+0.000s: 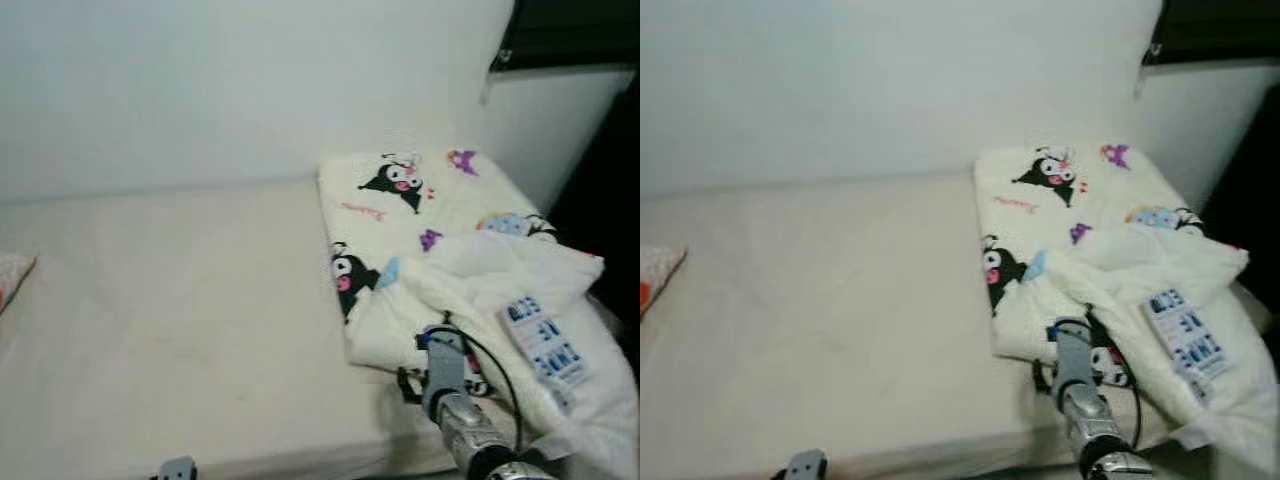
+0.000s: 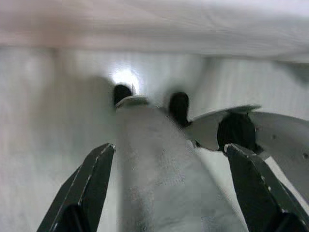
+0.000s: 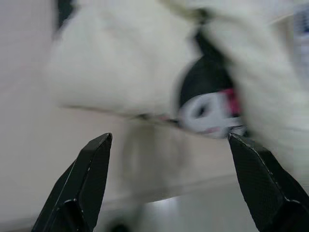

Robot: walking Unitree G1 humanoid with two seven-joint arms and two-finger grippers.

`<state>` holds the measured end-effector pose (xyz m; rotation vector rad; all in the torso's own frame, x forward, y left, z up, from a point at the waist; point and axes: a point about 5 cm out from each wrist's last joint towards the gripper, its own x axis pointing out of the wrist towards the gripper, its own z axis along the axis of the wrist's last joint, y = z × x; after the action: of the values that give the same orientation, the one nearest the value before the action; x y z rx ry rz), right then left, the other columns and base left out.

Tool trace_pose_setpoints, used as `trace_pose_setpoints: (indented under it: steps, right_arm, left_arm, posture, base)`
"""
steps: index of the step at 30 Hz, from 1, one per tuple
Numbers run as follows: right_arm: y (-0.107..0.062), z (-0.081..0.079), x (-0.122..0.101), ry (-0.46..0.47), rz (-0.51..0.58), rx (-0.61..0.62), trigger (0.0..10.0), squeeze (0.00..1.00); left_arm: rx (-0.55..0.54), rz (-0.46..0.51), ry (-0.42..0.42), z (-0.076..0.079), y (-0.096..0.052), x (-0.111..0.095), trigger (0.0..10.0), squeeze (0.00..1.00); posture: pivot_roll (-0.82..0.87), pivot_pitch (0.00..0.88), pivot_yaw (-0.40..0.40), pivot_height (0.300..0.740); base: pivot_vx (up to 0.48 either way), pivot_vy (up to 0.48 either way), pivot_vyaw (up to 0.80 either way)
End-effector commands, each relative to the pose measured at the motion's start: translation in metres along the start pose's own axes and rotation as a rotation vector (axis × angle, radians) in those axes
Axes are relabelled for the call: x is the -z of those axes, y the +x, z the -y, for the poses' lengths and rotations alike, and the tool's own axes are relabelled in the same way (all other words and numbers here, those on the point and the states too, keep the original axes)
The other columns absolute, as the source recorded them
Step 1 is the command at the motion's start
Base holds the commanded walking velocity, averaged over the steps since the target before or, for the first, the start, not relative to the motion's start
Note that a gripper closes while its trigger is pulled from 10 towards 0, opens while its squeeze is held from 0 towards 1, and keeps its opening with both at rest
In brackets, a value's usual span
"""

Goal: Clean up the room

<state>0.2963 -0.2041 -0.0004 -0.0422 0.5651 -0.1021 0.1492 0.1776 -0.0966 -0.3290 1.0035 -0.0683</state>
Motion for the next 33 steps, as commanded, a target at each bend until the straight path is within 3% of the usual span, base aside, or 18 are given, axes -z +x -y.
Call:
trace_pose_setpoints:
  steps: [1, 14, 27, 33]
  right_arm:
    - [0.000, -0.006, 0.001, 0.027, 0.007, -0.022, 10.0, 0.00]
    - [0.000, 0.000, -0.004, 0.056, 0.024, -0.003, 10.0, 0.00]
    - [0.001, 0.006, -0.007, 0.061, 0.034, 0.023, 10.0, 0.00]
    - [0.001, 0.008, -0.009, 0.076, 0.035, 0.044, 10.0, 0.00]
  left_arm:
    - [-0.016, -0.046, -0.011, -0.003, -0.003, 0.013, 10.0, 0.00]
    - [-0.023, -0.043, -0.003, -0.020, -0.010, 0.011, 10.0, 0.00]
    - [0.003, -0.055, 0.008, 0.003, -0.001, 0.015, 10.0, 0.00]
    - [0.004, -0.058, 0.008, 0.004, -0.001, 0.016, 10.0, 0.00]
  posture:
    - [-0.13, 0.082, -0.005, 0.740]
    - [-0.13, 0.076, -0.004, 0.740]
    - [-0.14, 0.066, -0.007, 0.740]
    - [-0.14, 0.070, -0.008, 0.740]
  base:
    - [0.000, -0.480, 0.00]
    - [0.000, -0.480, 0.39]
    - [0.000, -0.480, 0.00]
    - [0.000, -0.480, 0.00]
